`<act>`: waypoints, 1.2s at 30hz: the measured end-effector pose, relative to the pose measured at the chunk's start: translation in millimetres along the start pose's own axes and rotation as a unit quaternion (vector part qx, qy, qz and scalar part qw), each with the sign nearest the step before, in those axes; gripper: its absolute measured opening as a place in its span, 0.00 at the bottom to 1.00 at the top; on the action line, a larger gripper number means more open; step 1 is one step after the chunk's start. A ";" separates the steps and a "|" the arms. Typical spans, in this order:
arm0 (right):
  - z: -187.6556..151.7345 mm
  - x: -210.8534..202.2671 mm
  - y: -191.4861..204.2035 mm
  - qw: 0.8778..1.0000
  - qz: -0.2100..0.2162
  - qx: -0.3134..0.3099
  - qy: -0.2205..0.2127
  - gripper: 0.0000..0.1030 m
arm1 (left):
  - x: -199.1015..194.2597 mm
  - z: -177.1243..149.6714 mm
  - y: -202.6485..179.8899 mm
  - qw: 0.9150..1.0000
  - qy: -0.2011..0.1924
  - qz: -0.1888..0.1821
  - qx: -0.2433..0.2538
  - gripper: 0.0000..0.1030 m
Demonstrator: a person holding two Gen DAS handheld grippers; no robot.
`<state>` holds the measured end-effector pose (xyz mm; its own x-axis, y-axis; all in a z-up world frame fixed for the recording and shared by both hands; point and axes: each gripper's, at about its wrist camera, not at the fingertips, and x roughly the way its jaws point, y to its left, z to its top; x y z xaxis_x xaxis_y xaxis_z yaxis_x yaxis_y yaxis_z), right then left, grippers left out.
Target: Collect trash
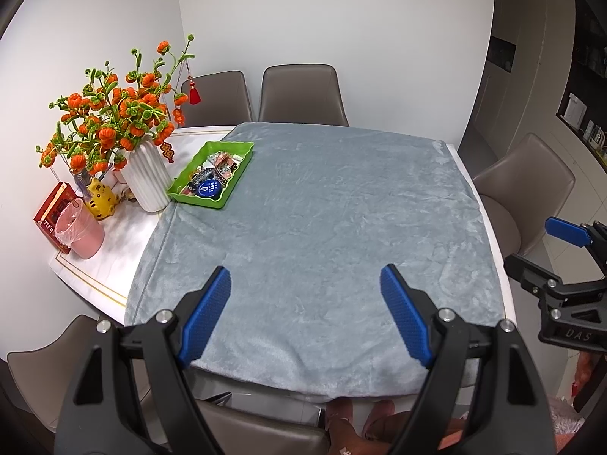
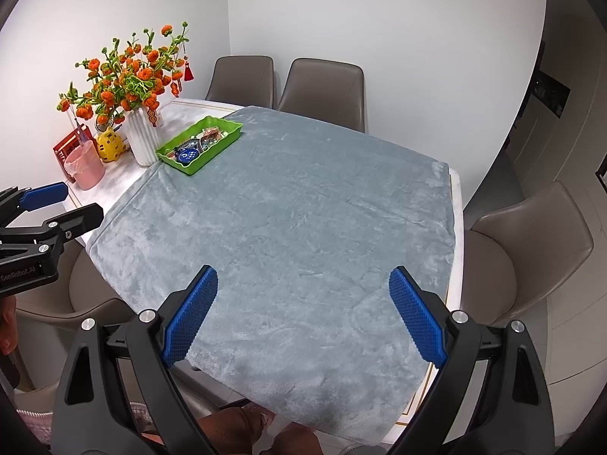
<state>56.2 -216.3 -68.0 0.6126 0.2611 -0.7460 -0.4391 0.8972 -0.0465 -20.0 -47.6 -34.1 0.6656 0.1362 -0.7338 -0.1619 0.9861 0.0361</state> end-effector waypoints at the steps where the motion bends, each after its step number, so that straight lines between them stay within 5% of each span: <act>1: 0.5 -0.1 0.2 1.000 0.000 -0.001 -0.001 0.86 | -0.3 0.8 -0.4 1.000 -0.001 0.000 0.000 0.79; 22: 7.8 1.5 0.8 1.000 -0.002 0.004 -0.004 0.86 | 1.1 3.2 -0.7 1.000 -0.004 0.000 0.003 0.79; 31: 8.5 0.9 4.5 1.000 0.003 -0.005 -0.012 0.86 | 5.5 3.6 8.6 0.999 -0.002 -0.034 -0.028 0.79; 36: 8.7 0.3 5.2 1.000 -0.003 -0.007 -0.016 0.86 | 5.5 4.0 7.5 1.000 -0.008 -0.017 -0.016 0.79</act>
<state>59.8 -208.5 -62.7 0.6358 0.2679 -0.7239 -0.4448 0.8936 -0.0599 -14.7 -39.1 -35.2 0.6828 0.1049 -0.7230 -0.1617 0.9868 -0.0096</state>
